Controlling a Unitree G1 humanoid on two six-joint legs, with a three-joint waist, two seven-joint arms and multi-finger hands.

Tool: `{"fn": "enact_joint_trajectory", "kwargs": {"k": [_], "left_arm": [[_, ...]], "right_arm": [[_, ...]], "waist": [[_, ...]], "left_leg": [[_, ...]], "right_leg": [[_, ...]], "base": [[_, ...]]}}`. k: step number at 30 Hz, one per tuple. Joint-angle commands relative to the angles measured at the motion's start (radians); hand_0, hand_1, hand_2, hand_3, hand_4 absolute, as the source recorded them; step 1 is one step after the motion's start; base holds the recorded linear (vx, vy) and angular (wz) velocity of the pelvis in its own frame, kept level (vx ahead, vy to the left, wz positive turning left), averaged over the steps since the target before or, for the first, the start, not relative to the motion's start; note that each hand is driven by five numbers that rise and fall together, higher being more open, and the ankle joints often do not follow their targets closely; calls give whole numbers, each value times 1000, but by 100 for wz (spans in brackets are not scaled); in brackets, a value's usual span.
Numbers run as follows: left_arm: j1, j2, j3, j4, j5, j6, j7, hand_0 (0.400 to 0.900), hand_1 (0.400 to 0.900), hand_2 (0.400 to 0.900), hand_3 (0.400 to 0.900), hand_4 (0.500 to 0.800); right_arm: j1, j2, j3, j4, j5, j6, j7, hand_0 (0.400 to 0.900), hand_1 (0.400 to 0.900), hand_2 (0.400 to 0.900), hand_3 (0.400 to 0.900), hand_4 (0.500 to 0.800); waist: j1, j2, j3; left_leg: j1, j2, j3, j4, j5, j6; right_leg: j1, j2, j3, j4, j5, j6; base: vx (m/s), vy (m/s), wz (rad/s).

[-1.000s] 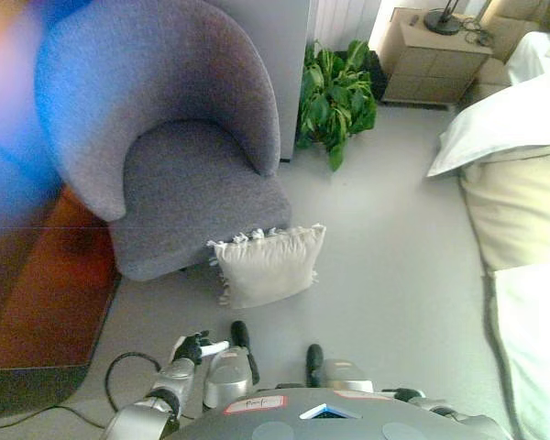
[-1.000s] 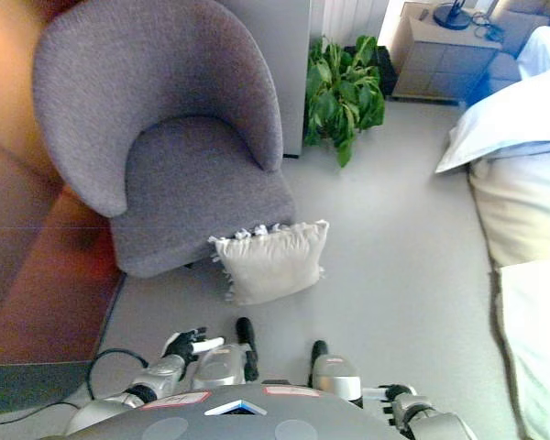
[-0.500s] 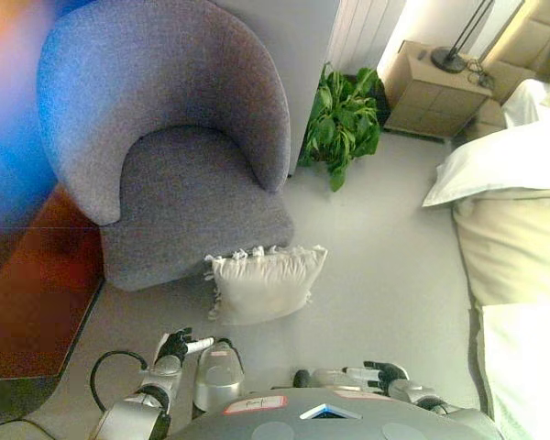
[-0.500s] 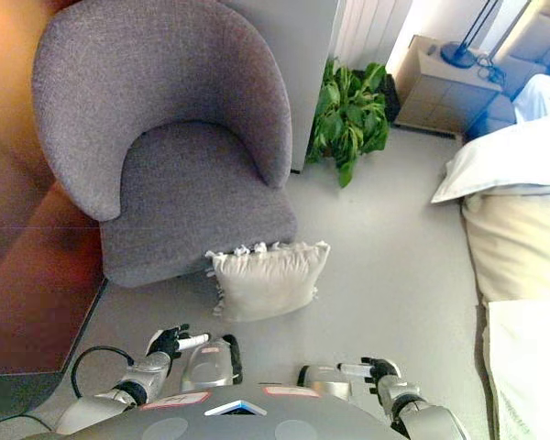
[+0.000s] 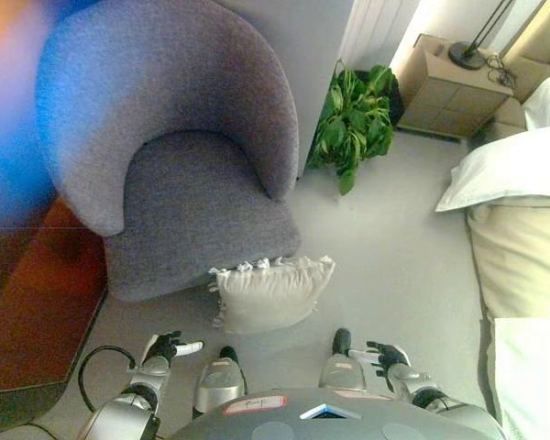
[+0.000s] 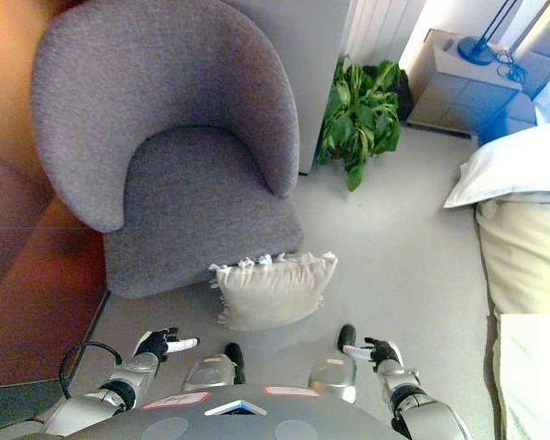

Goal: Pick up the pillow and put it on the sofa.

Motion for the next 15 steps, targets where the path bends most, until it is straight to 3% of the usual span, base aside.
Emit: {"fn": "enact_joint_trajectory", "kwargs": {"k": [1, 3, 4, 6, 10, 15], "left_arm": [[-34, 25, 6, -31, 43, -52, 16, 900, 900, 900, 900, 800], [-22, 17, 11, -51, 8, -52, 12, 900, 900, 900, 900, 800], [-14, 11, 19, -62, 4, -56, 3, 900, 900, 900, 900, 800], [-10, -6, 16, -74, 36, -73, -14, 900, 900, 900, 900, 800], [-33, -41, -28, -68, 75, -92, -38, 900, 900, 900, 900, 800], [-78, -37, -75, -67, 34, -68, -24, 900, 900, 900, 900, 800]], "right_arm": [[-23, -41, 46, 15, -181, 23, -59, 900, 900, 900, 900, 800], [-23, -48, 82, 2, -249, 58, -77, 900, 900, 900, 900, 800], [-26, -50, 103, -3, -276, 74, -104, 900, 900, 900, 900, 800], [-38, -60, 125, 2, -307, 75, -143, 900, 900, 900, 900, 800], [-113, -90, 164, 1, -358, 35, -115, 900, 900, 900, 900, 800], [-225, -125, 256, -58, -481, 25, -210, 900, 900, 900, 900, 800]], "waist": [[-6, -12, 36], [-6, -6, 39], [-1, -2, 38], [9, 12, 36], [30, 47, 28], [47, 73, 54]], "left_leg": [[-35, 133, -96, 145, -91, -1], [-7, 153, -99, 126, -69, -15], [24, 164, -83, 94, -49, -27], [52, 176, -99, 31, -13, -39], [57, 165, -128, -55, 42, -63], [26, 155, -165, -69, 62, -77]], "right_leg": [[-3, 16, 101, 74, 76, 19], [5, 22, 93, 137, 38, 26], [17, 14, 62, 145, 32, 31], [34, 18, 50, 147, 15, 27], [40, 25, 22, 137, 2, 28], [2, 13, 12, 176, -11, 40]], "base": [[248, -404, 81], [228, -245, 63], [206, -155, 34], [181, -106, 24], [85, -47, 16], [26, -27, 22]]}}
